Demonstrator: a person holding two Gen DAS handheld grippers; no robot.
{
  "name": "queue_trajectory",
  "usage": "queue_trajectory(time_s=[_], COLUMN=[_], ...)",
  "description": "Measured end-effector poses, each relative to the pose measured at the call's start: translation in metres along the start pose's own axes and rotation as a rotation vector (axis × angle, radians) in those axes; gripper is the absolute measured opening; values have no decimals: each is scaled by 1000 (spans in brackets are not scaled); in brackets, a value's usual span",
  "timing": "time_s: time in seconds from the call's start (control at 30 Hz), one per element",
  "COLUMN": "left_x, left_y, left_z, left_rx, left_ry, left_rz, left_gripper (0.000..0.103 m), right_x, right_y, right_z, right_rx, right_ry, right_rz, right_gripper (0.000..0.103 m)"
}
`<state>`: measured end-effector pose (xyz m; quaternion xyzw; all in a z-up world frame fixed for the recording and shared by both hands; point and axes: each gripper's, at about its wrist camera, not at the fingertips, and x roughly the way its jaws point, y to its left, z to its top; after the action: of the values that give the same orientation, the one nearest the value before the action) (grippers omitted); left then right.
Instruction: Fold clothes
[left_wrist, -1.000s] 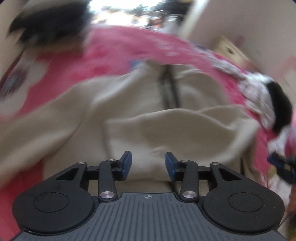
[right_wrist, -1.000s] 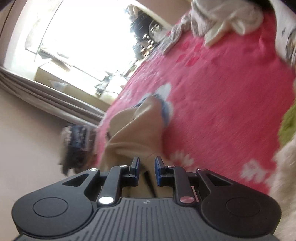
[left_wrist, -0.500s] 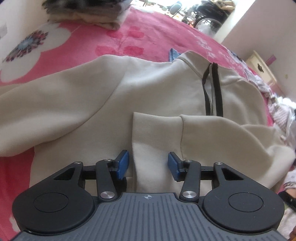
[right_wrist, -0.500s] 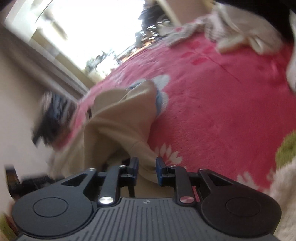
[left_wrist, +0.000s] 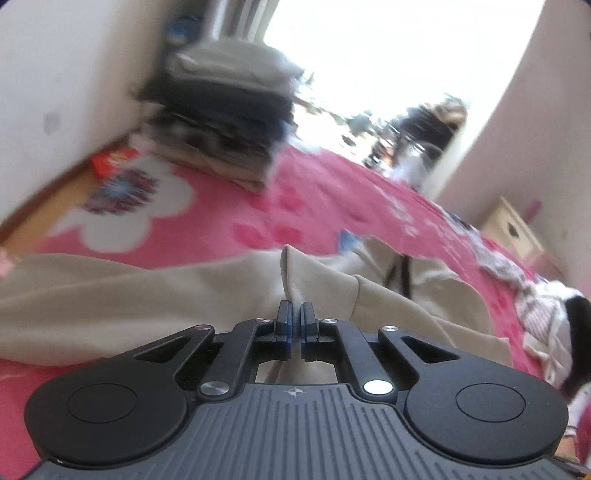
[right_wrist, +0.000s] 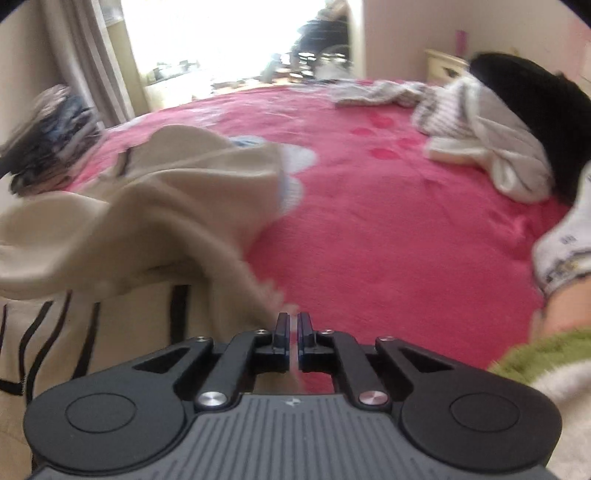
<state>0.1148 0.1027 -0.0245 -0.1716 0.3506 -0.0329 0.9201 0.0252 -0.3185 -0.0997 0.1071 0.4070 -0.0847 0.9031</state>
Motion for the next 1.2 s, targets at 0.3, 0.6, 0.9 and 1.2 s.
queue_trajectory(time_s=[0.3,0.6,0.9,1.2], left_x=[32,-5,118,206], left_y=[30,-35,-270,-397], left_z=[-60,-21,-36,-89], left_rx=[191,398,934,1236], left_ry=[249,55,227,403], left_rz=[206,32,-338,-141], left_gripper=[7,35,50,51], right_x=[-5,-21,-7,-1], right_y=[-12,16,31,32], right_z=[0,4,9,8], right_rx=[47,-74,-122,-128], right_ry=[4,-69,-52,-15], right_rz=[-18,103,90,74], right_gripper=[3,26,29,29])
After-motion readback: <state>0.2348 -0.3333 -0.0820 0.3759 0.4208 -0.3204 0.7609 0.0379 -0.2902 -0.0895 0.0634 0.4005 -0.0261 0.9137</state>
